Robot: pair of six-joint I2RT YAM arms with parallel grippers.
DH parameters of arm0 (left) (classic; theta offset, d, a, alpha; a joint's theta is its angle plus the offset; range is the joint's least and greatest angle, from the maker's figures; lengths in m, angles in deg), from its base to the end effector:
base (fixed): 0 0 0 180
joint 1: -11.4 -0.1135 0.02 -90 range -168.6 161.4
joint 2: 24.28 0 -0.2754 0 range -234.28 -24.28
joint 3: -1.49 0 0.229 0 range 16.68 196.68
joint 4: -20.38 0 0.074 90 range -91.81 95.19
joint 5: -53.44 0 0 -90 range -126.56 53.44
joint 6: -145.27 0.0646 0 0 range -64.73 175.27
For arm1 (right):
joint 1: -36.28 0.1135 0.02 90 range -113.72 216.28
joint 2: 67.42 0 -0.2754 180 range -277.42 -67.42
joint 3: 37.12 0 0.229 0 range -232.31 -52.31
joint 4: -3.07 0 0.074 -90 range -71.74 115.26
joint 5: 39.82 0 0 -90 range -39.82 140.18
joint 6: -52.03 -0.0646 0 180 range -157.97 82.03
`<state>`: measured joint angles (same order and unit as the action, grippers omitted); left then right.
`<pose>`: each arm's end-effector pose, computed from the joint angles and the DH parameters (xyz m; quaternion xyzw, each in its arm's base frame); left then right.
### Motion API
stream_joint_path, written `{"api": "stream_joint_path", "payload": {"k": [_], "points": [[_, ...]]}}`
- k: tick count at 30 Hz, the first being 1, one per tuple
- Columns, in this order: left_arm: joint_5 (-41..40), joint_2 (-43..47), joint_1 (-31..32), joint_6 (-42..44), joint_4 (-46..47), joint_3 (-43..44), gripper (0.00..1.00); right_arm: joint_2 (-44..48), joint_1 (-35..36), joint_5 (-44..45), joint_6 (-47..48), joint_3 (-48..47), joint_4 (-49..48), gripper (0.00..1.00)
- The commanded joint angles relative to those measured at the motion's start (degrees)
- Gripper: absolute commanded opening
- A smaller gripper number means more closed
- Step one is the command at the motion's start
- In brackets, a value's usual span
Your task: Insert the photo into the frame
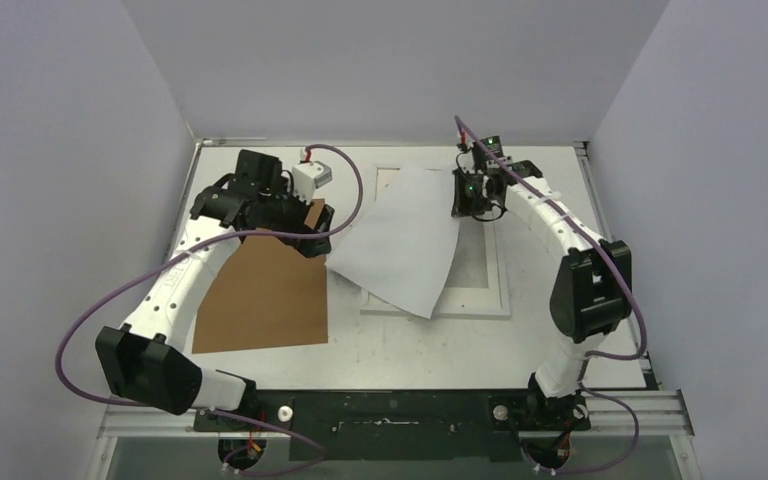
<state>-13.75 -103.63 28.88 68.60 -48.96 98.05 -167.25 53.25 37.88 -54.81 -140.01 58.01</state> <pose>0.2498 -0.1049 0.3465 0.3082 0.8769 -0.1984 0.3111 0.3598 0.1242 0.2892 -0.0361 0.9397 0.1913 0.2812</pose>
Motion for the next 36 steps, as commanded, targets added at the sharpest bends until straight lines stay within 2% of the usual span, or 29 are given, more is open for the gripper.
{"api": "stream_joint_path", "payload": {"k": [1, 5, 13, 23, 30, 36], "points": [[0.8, 0.1, -0.5, 0.4, 4.3, -3.1, 0.95, -4.2, 0.3, -2.7, 10.6, -3.7, 6.4, 0.05], [-0.3, -0.6, -0.5, 1.2, 6.4, -6.1, 0.94, -5.8, 0.3, -3.7, 13.0, -6.7, 9.4, 0.05], [0.0, -4.8, -0.4, 0.0, 11.4, -8.2, 0.89, -2.5, -0.4, -1.6, 16.4, -5.4, 9.9, 0.09], [-1.3, -7.3, 1.1, -0.6, 12.7, -8.2, 0.86, -9.5, -0.4, 6.2, 20.0, -15.3, 12.3, 0.08], [-2.5, -6.9, 1.5, -0.2, 12.1, -8.4, 0.86, -9.7, -1.3, 10.7, 18.8, -15.0, 10.5, 0.05], [-3.3, -7.1, 1.6, -0.1, 11.7, -8.6, 0.85, -7.9, -3.4, 10.4, 15.7, -11.0, 5.5, 0.05]]}}
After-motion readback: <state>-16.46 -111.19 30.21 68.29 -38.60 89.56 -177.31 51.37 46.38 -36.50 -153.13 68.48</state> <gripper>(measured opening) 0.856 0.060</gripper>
